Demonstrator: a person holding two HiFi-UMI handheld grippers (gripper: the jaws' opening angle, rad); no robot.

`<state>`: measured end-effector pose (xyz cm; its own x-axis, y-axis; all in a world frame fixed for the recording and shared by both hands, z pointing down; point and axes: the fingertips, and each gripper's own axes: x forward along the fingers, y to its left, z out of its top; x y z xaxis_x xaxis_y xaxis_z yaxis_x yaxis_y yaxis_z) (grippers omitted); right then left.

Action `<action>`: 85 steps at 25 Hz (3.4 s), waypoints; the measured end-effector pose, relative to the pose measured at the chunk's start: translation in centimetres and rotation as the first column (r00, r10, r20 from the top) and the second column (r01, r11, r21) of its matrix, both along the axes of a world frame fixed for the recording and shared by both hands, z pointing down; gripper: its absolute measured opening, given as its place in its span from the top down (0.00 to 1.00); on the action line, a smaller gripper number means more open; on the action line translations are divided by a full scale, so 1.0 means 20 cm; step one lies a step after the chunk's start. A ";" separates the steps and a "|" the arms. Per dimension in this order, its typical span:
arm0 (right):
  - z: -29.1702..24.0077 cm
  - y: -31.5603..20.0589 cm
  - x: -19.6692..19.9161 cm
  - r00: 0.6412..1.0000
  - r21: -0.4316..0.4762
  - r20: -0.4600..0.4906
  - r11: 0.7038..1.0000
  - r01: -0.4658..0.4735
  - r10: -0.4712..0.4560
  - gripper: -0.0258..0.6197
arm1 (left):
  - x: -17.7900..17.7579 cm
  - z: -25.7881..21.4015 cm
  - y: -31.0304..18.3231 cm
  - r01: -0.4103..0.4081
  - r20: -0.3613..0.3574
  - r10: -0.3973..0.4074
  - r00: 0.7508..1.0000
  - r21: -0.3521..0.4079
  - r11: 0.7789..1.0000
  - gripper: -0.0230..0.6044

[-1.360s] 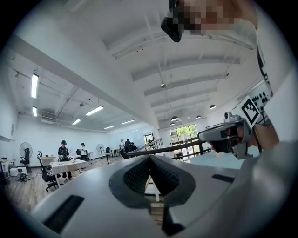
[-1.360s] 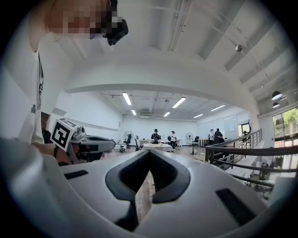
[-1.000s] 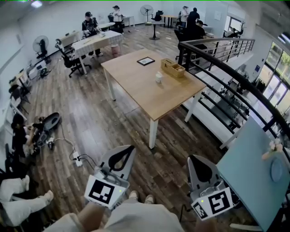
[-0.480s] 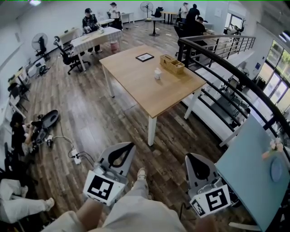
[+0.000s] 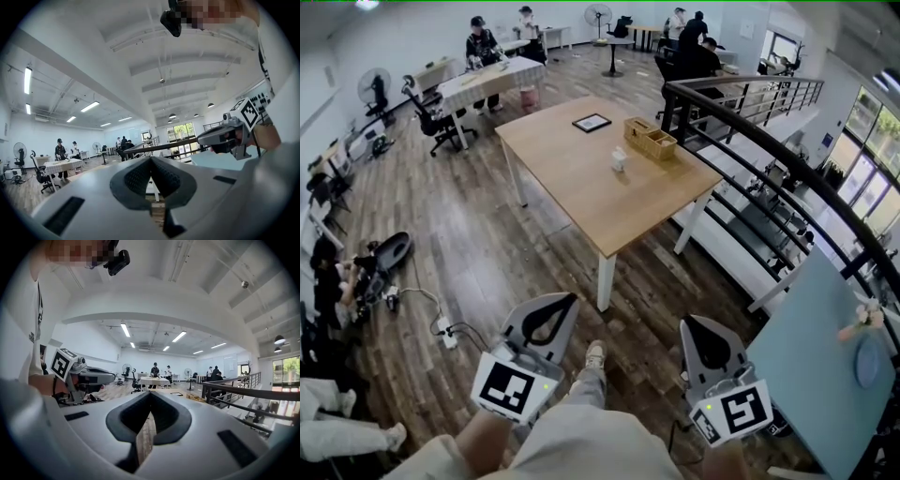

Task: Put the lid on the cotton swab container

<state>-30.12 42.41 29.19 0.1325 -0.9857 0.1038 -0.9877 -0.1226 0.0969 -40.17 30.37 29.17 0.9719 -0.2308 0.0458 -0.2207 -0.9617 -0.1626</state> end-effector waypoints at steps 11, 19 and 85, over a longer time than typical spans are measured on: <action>0.06 -0.53 0.44 0.999 -0.042 0.032 0.999 -0.020 0.021 0.92 | 0.47 0.04 -0.55 -0.013 0.019 0.013 1.000 -0.022 1.000 0.93; 0.05 -1.05 0.82 0.999 -0.075 0.027 0.997 -0.032 0.034 0.92 | 0.85 0.05 -1.07 -0.018 0.048 0.019 0.999 -0.022 1.000 0.93; 0.28 -2.71 3.22 0.904 -0.113 0.114 0.898 0.425 -0.413 0.92 | 2.93 0.21 -2.38 0.479 0.198 -0.477 0.856 0.041 0.877 0.93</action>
<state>34.31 -11.83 34.75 -0.3048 -0.9244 0.2292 -0.9499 0.3124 -0.0033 18.37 -17.24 33.44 0.7131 -0.6631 0.2275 -0.6181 -0.7478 -0.2424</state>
